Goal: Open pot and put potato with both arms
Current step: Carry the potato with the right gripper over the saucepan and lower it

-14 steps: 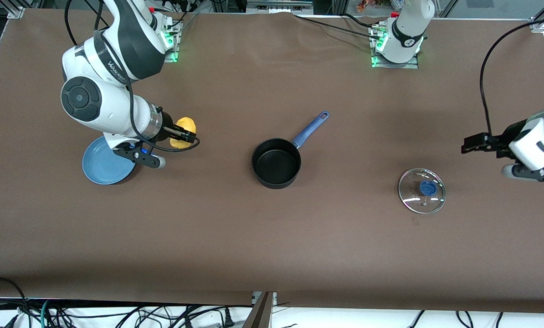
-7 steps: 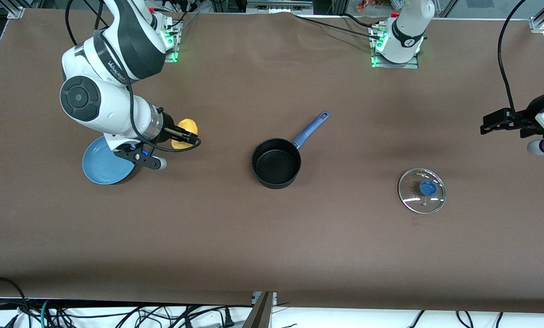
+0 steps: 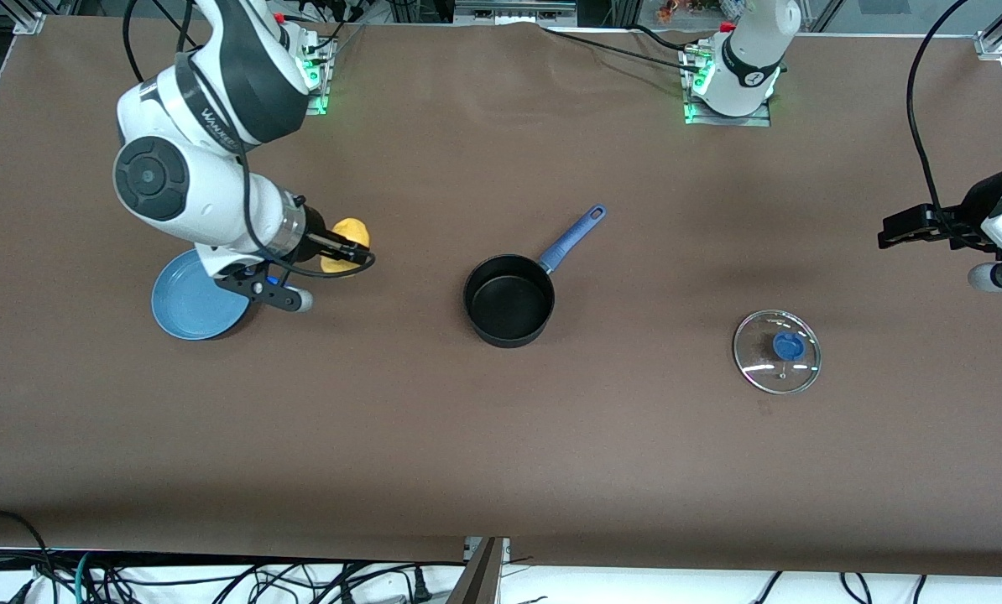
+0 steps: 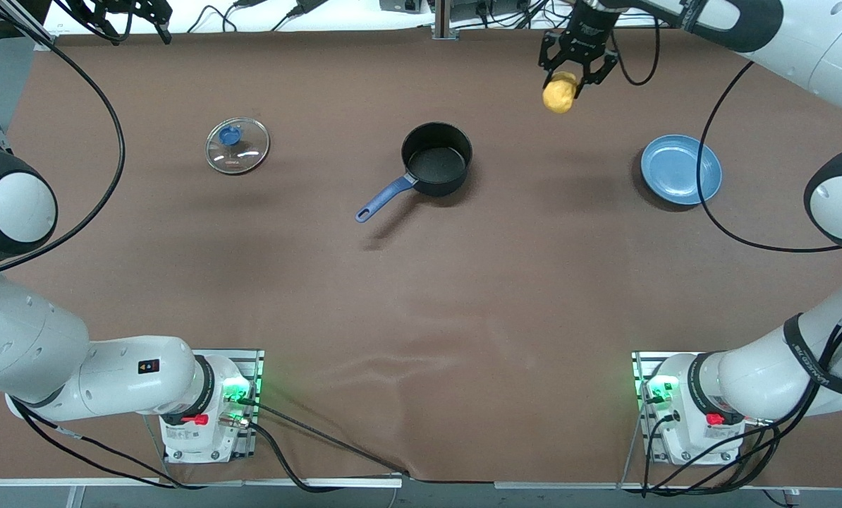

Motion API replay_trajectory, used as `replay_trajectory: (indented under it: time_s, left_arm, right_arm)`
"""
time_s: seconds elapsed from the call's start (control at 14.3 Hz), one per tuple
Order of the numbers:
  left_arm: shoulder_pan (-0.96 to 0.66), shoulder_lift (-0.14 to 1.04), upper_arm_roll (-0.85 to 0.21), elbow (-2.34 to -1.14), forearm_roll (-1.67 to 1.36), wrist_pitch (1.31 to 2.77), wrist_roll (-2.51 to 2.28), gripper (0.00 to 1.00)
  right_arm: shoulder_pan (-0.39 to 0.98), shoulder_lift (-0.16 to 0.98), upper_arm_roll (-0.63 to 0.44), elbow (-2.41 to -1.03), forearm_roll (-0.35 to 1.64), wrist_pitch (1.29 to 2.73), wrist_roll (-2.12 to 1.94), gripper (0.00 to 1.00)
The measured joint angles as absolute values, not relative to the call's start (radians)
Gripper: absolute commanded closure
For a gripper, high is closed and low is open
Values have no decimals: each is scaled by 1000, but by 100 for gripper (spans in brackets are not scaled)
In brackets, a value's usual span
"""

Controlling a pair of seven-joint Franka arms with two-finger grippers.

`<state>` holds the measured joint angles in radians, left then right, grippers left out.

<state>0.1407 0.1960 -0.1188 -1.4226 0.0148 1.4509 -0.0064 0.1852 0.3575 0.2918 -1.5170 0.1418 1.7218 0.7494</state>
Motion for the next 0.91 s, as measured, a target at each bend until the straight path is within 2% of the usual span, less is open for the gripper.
replay_trajectory:
  time_s: [0.14, 0.42, 0.63, 0.91]
  left_arm:
    - [141, 196, -120, -1423, 15, 1451, -9, 0]
    - [128, 196, -125, -1422, 14, 1451, -16, 0]
    - [123, 196, -126, -1422, 14, 1451, -18, 0]
    - [123, 196, -126, -1422, 14, 1451, -18, 0]
  right_arm:
    - [259, 402, 295, -1517, 142, 1804, 824, 73]
    - [410, 547, 296, -1518, 141, 2064, 973, 73]
    - [432, 629, 295, -1516, 141, 2225, 984, 73]
    - [437, 693, 291, -1514, 141, 2367, 984, 72]
